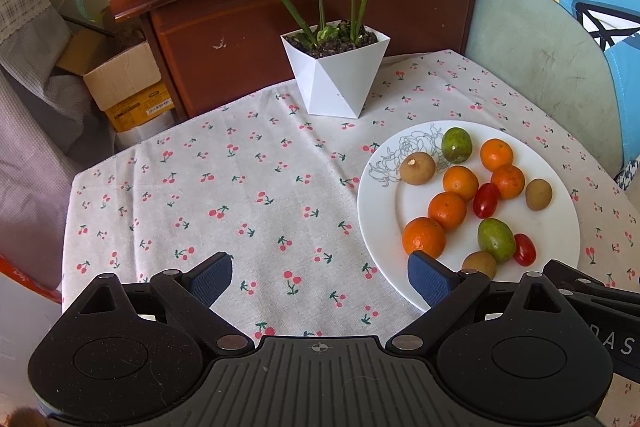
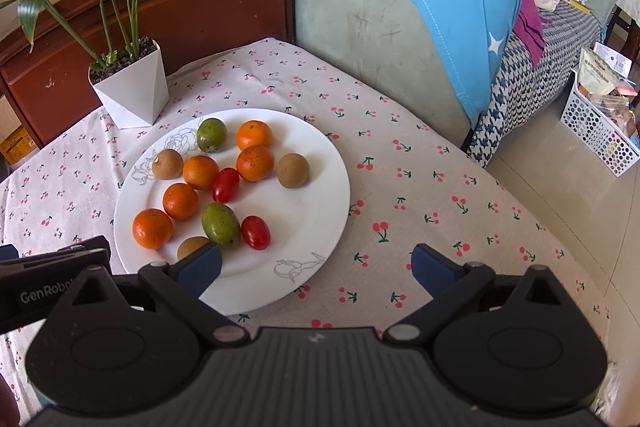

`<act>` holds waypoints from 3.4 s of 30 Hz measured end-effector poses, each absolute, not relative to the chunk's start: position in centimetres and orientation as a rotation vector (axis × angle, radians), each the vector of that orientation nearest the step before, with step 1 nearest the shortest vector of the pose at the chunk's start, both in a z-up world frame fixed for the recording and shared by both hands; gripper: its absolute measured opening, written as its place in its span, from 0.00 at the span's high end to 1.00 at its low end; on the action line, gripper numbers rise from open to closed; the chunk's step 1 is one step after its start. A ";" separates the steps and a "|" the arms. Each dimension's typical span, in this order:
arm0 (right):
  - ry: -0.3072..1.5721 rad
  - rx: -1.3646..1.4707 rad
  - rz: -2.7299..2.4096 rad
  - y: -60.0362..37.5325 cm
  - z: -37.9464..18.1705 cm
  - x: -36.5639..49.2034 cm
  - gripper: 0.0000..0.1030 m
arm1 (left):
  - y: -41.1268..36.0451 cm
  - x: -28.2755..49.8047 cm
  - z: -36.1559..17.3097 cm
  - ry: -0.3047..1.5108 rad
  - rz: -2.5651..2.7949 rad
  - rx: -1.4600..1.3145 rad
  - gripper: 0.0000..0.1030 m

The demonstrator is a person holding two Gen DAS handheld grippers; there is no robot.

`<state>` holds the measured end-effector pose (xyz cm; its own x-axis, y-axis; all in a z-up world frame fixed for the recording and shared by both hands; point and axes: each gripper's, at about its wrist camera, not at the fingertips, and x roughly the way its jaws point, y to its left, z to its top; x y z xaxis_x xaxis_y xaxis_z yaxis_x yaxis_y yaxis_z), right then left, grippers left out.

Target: Organize fruits

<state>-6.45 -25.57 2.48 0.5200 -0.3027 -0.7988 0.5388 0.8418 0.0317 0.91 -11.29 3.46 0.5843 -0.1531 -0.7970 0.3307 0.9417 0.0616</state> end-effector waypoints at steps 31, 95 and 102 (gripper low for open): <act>0.886 0.188 -0.403 -20.3 3.2 -7.1 0.02 | -5.4 -1.2 4.9 0.881 -0.223 0.198 0.07; 0.670 0.064 -0.042 -11.0 -4.4 -7.9 0.01 | 3.3 -1.3 1.0 0.999 -0.056 0.058 0.07; 0.670 0.064 -0.042 -11.0 -4.4 -7.9 0.01 | 3.2 -0.7 0.0 1.022 -0.047 0.065 0.07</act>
